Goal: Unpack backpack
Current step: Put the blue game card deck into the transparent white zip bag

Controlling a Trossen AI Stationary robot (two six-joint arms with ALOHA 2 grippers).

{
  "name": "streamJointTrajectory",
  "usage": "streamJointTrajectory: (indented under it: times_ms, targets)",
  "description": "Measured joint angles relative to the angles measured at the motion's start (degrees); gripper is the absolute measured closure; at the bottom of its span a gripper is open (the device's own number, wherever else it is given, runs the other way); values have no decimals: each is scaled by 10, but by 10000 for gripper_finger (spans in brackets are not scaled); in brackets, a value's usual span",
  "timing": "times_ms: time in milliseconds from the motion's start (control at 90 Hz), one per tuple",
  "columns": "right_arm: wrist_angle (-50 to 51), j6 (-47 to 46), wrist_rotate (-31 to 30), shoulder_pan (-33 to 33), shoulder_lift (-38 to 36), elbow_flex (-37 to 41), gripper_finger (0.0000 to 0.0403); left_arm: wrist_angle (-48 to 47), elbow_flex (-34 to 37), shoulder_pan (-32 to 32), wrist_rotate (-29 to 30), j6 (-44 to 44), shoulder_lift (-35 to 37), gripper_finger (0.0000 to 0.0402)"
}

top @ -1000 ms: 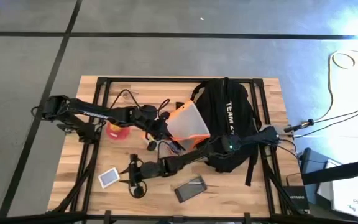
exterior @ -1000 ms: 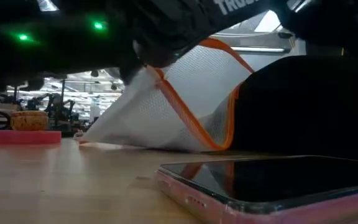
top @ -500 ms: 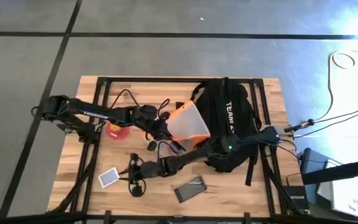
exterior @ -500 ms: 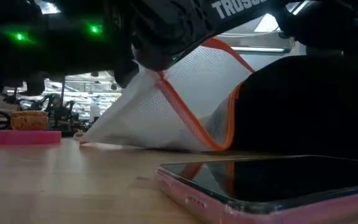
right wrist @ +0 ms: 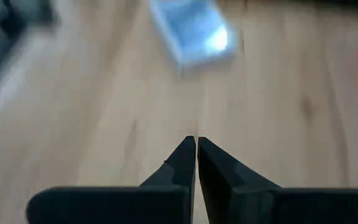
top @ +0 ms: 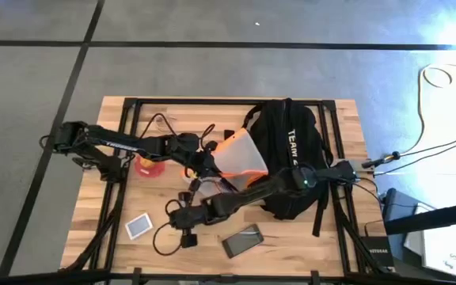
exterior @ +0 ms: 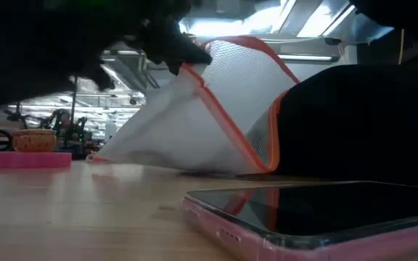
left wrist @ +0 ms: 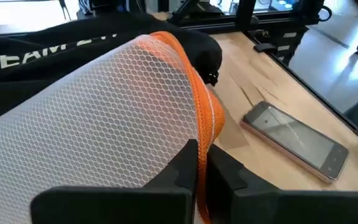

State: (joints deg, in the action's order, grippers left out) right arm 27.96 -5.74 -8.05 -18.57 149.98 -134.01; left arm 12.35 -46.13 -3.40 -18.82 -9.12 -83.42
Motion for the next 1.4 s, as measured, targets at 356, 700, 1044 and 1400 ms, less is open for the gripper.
streamJointTrajectory:
  times_ms: [356,700,1044,1400]
  targets:
    - [154,-48,9,-13,-30,40,403,5,0,-1,0,-21,0,402]
    - [-220,-110,-1,-22,-240,439,403,3,0,-1,0,-29,0,402]
    - [-644,-84,-33,-20,-372,761,403,3,0,-3,15,-40,0,402]
    - [-636,-62,61,-16,-381,797,403,-18,0,-11,111,-29,0,322]
